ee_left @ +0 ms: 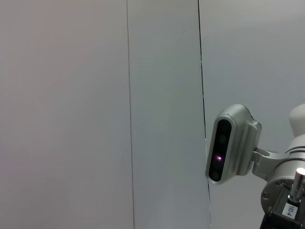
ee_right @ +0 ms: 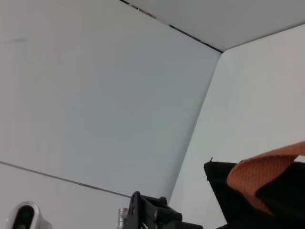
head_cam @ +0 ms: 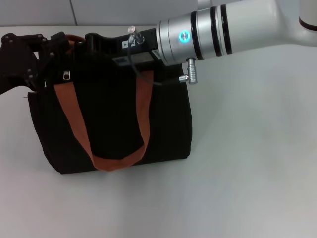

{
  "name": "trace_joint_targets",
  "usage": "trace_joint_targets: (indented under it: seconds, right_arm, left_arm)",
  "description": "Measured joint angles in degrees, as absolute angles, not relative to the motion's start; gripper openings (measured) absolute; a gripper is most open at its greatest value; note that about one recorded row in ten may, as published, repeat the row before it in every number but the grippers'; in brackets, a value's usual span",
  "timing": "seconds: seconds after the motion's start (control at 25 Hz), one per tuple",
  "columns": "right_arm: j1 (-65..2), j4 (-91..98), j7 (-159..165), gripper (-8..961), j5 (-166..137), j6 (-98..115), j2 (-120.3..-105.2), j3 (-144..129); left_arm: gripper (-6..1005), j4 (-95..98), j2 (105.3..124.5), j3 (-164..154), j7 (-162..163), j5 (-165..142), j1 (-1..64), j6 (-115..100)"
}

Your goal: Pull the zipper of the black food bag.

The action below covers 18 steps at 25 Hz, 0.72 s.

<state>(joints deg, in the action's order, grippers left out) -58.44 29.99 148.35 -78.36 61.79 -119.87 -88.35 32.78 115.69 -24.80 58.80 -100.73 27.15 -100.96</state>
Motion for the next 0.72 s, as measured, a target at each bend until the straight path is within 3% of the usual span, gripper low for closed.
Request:
trace_joint_targets:
  seconds: [0.44,0.72]
  right_arm:
    - [-58.1,32.7,146.1,1,-79.0,61.3,-119.88,-90.1]
    - [-57.3,33.6,146.1,0,-80.0,61.2,-119.76,-90.1]
  left_arm:
    - [27,32.8,115.57,-24.2,58.8,-100.7,27.0,-100.7]
    - [27,32.8,115.38,-23.2,58.8,-100.6,26.5,-100.7]
